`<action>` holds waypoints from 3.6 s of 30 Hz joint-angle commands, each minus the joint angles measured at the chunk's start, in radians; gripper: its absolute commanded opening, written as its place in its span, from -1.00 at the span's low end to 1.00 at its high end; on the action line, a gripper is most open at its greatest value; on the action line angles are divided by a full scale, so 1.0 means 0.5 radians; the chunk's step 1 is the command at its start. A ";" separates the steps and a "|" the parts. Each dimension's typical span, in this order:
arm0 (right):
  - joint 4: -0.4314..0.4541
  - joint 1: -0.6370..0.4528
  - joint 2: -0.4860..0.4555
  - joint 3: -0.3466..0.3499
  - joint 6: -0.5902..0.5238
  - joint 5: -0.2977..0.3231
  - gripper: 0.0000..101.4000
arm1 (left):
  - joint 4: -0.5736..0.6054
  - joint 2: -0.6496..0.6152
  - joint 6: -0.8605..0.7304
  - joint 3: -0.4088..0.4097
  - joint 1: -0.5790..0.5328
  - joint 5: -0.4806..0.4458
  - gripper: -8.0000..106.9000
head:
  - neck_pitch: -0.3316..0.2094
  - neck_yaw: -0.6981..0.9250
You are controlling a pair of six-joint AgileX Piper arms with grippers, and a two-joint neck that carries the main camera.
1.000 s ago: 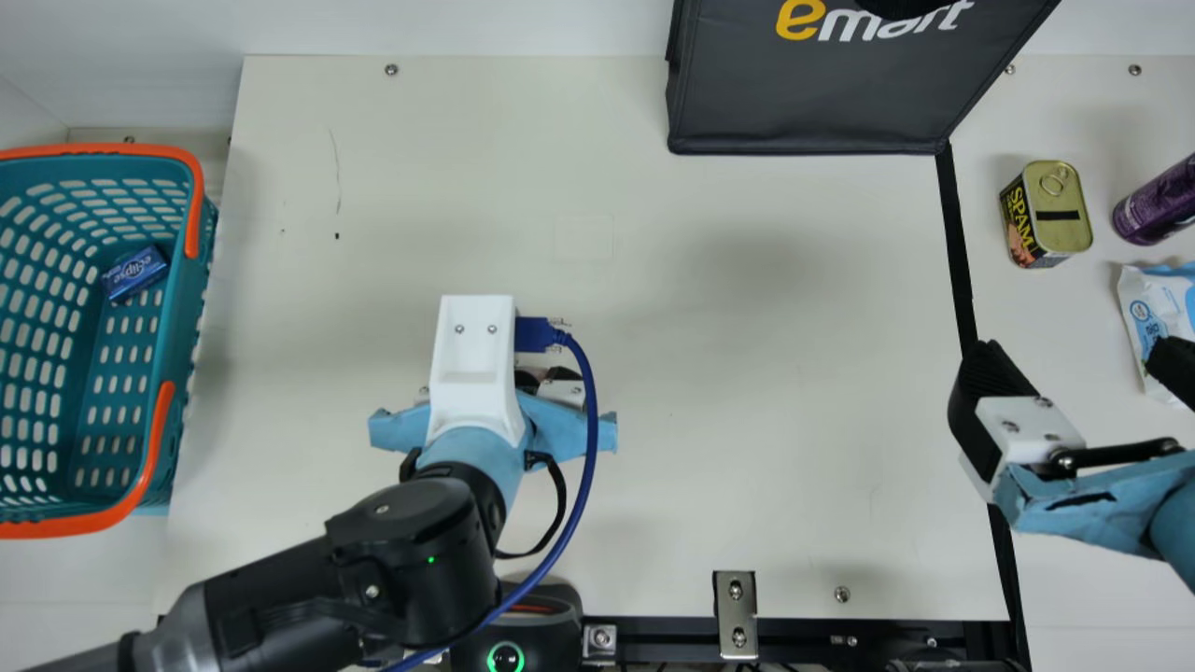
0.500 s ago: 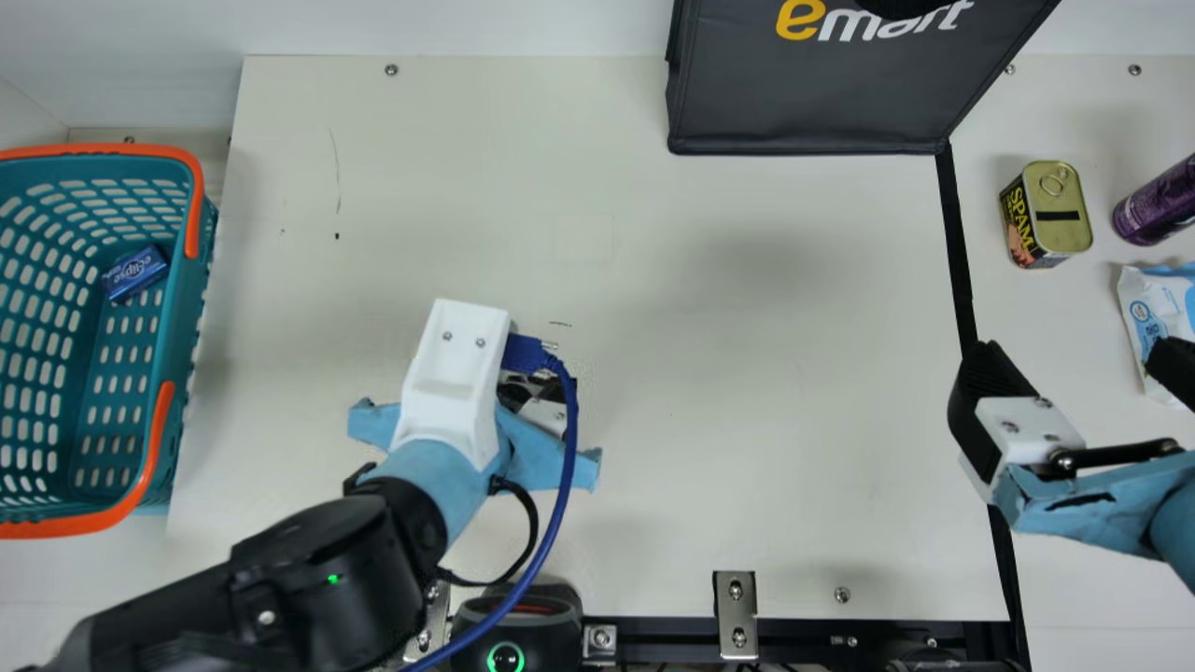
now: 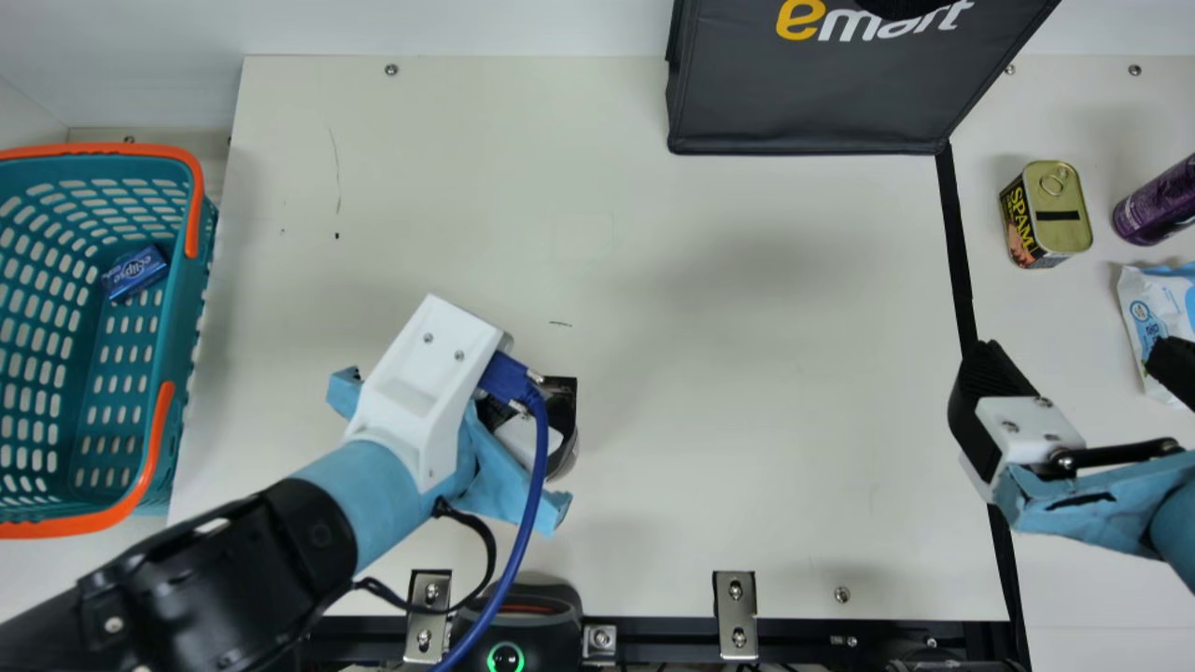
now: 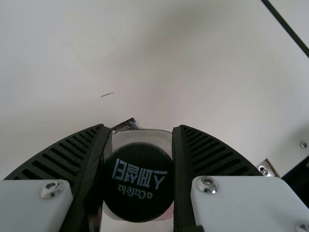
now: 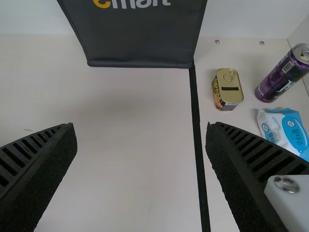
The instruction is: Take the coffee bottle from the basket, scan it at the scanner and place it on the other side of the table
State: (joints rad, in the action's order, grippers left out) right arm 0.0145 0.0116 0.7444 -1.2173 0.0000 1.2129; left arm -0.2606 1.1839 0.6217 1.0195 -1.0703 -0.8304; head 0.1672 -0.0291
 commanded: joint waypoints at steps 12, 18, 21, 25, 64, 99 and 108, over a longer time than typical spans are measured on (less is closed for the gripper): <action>0.000 0.000 0.000 0.000 0.000 0.000 0.87 | 0.611 -0.086 -1.241 0.013 0.233 0.053 -1.00 | -0.058 0.003; 0.000 0.000 0.000 0.000 0.000 0.000 0.87 | 0.907 -0.107 -1.751 0.042 0.386 -0.025 -1.00 | -0.058 0.003; 0.000 0.000 0.000 0.000 0.000 0.000 0.87 | 1.057 -0.115 -2.009 0.057 0.472 -0.086 -1.00 | -0.058 0.003; 0.000 0.000 0.000 0.000 0.000 0.000 0.87 | 1.250 -0.125 -2.352 0.070 0.588 -0.179 -1.00 | -0.058 0.003; 0.000 0.000 0.000 0.000 0.000 0.002 0.87 | 1.613 0.179 -3.139 0.212 0.797 -0.223 -1.00 | -0.058 0.003; 0.000 0.000 0.000 0.000 0.000 0.002 0.87 | 1.080 1.026 -1.754 0.597 0.454 0.542 -0.77 | -0.058 0.003; 0.000 0.000 0.000 0.000 0.000 0.002 0.87 | 1.015 1.089 -1.581 0.592 0.441 0.625 -0.24 | -0.058 0.003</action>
State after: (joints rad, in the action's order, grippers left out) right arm 0.0145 0.0116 0.7444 -1.2173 0.0000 1.2137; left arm 0.2501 1.7259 -0.1808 1.3188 -0.8491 -0.5187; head 0.1672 -0.0307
